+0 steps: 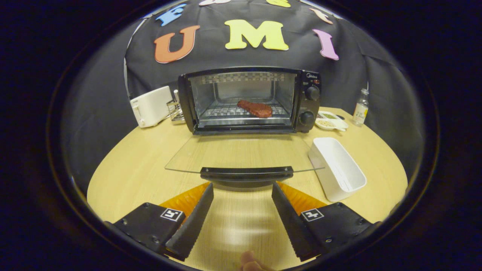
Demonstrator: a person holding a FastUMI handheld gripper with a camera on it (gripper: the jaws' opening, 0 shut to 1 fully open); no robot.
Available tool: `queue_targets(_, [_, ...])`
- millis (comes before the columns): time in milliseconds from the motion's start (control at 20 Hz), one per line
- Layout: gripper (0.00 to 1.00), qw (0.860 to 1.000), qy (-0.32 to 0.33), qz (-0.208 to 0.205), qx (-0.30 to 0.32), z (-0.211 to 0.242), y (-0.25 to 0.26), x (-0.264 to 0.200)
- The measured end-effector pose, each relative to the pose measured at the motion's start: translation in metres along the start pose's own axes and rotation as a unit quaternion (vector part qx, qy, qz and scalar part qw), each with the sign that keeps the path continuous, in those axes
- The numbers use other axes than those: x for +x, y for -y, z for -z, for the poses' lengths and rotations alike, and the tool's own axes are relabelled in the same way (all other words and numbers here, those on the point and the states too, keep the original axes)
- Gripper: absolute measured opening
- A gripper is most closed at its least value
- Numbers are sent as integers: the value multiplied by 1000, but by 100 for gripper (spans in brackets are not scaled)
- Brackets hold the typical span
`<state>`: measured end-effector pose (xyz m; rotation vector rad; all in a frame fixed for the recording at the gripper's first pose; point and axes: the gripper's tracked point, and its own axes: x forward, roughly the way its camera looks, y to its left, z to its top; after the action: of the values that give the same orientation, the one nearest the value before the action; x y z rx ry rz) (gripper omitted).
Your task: Open the toaster oven, put the food inside, and close the toaster oven door.
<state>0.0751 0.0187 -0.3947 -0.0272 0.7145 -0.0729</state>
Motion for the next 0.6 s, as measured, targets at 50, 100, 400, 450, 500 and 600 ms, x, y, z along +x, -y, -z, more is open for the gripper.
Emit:
queue_targets(50, [99,1000,-5,-1,0,3,-1,3])
queue_targets(100, [99,1000,-9,-4,1,4,-3,7])
queue_targets(400, [99,1000,11,21,-8,-6,5,18])
queue_targets(450, [99,1000,17,22,-14,-11,4,17])
queue_targets(500, [99,999,19,23,-12,-11,4,16])
queue_targets(600, [99,1000,16,23,-7,-11,4,16])
